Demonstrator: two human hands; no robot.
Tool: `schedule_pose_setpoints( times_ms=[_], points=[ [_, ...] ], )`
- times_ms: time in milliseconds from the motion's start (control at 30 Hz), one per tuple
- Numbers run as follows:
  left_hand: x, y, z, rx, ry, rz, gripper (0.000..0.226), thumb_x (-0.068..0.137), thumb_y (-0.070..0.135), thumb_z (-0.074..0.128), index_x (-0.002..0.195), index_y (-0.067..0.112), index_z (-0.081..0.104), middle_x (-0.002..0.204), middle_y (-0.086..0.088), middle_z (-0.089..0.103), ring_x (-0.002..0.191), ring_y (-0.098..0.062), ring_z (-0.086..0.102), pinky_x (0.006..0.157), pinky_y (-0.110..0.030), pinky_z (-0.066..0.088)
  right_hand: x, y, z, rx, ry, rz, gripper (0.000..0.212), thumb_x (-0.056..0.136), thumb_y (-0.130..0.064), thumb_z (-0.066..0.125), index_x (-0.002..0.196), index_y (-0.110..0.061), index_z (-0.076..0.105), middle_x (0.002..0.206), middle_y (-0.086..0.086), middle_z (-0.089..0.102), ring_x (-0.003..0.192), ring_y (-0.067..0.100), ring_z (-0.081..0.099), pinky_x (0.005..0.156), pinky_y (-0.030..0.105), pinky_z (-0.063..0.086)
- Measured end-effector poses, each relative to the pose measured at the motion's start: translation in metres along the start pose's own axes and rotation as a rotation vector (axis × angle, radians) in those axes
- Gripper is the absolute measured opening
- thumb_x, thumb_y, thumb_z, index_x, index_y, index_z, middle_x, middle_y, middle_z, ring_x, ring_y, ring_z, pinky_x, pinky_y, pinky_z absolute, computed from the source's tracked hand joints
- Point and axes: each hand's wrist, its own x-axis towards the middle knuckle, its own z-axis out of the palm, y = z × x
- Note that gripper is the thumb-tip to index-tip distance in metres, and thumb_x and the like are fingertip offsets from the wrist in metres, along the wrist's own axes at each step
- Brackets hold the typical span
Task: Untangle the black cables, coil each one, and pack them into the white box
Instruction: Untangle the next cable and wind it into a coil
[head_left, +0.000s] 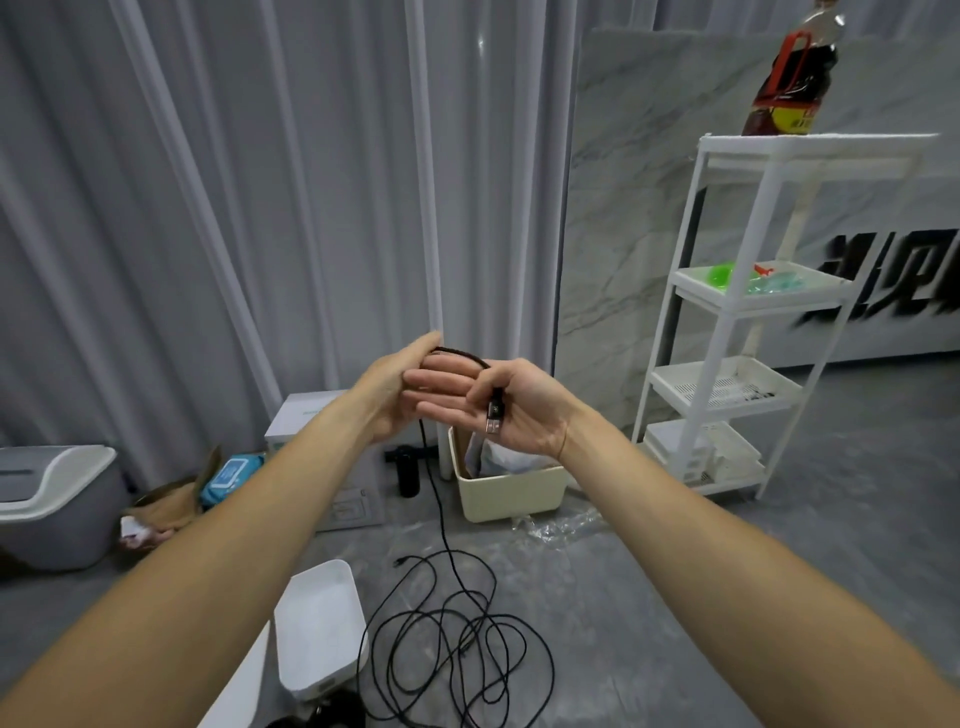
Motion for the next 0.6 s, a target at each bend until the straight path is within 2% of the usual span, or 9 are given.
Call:
schedule_pose_setpoints(
  times_ms=[67,133,167,233,300,333,433,500,600],
  points=[
    [0.000,-0.009,-0.003,0.052,0.159,0.065,0.041,0.099,0.041,0.051,0.106,0.006,0.069,0.094,-0.013,0.074,0.089,-0.024,0.072,0.075,-0.030,0.059,-0.004,0.003,0.002,0.042,-0.002,-0.017,0.070,0.072,0.020,0.022,0.136,0.008,0.047,0.136,0.027,0.056,0.125,0.042,0.056,0.106,0.046,0.046],
    [-0.005,-0.017,-0.008,0.080,0.271,0.166,0.033,0.099,0.036,0.048,0.105,0.009,0.066,0.096,-0.008,0.071,0.092,-0.022,0.068,0.082,-0.033,0.054,-0.008,0.008,0.003,0.097,-0.007,-0.039,0.074,0.070,0.020,0.021,0.138,0.008,0.045,0.139,0.027,0.053,0.130,0.039,0.052,0.107,0.045,0.045],
    [-0.008,-0.022,-0.008,0.091,0.268,0.211,0.031,0.099,0.034,0.046,0.106,0.009,0.064,0.097,-0.004,0.070,0.095,-0.020,0.066,0.087,-0.035,0.052,-0.010,0.011,0.004,0.114,-0.021,-0.049,0.074,0.071,0.021,0.018,0.140,0.008,0.044,0.141,0.027,0.052,0.131,0.039,0.051,0.107,0.045,0.045],
    [-0.020,-0.033,-0.004,0.045,0.213,0.272,0.030,0.100,0.029,0.043,0.104,0.011,0.066,0.095,0.001,0.073,0.097,-0.014,0.068,0.090,-0.032,0.052,-0.015,0.018,0.007,0.136,-0.058,-0.066,0.076,0.071,0.021,0.016,0.141,0.009,0.043,0.143,0.027,0.050,0.131,0.038,0.051,0.107,0.044,0.046],
    [-0.037,-0.043,0.007,-0.074,0.179,0.300,0.031,0.104,0.018,0.036,0.096,0.015,0.065,0.084,0.008,0.075,0.085,-0.002,0.070,0.081,-0.022,0.052,-0.020,0.025,0.012,0.164,-0.122,-0.080,0.077,0.067,0.021,0.022,0.140,0.009,0.045,0.143,0.027,0.049,0.132,0.038,0.050,0.109,0.044,0.043],
    [-0.045,-0.049,0.012,-0.076,0.134,0.324,0.032,0.106,0.015,0.032,0.099,0.017,0.063,0.087,0.010,0.076,0.088,0.000,0.070,0.081,-0.022,0.051,-0.022,0.028,0.015,0.181,-0.157,-0.086,0.077,0.065,0.021,0.025,0.138,0.009,0.046,0.144,0.027,0.049,0.133,0.038,0.050,0.110,0.044,0.042],
    [-0.063,-0.066,0.027,0.018,-0.044,0.401,0.034,0.109,0.024,0.030,0.125,0.016,0.058,0.125,0.004,0.069,0.122,-0.010,0.060,0.102,-0.035,0.048,-0.029,0.035,0.023,0.227,-0.209,-0.115,0.076,0.065,0.021,0.029,0.138,0.010,0.047,0.144,0.028,0.048,0.131,0.039,0.051,0.110,0.043,0.043],
    [-0.069,-0.072,0.035,0.028,-0.062,0.357,0.037,0.109,0.022,0.029,0.138,0.014,0.050,0.140,-0.001,0.059,0.132,-0.013,0.051,0.106,-0.039,0.044,-0.033,0.039,0.028,0.244,-0.199,-0.143,0.073,0.067,0.022,0.028,0.137,0.010,0.048,0.142,0.028,0.050,0.129,0.040,0.053,0.108,0.042,0.045],
    [-0.071,-0.085,0.045,-0.009,-0.097,0.305,0.032,0.107,0.033,0.035,0.122,0.026,0.062,0.118,0.010,0.071,0.110,-0.004,0.065,0.094,-0.034,0.052,-0.038,0.043,0.030,0.273,-0.130,-0.213,0.074,0.069,0.025,0.022,0.136,0.008,0.049,0.139,0.027,0.054,0.127,0.039,0.055,0.105,0.041,0.047]
  ],
)
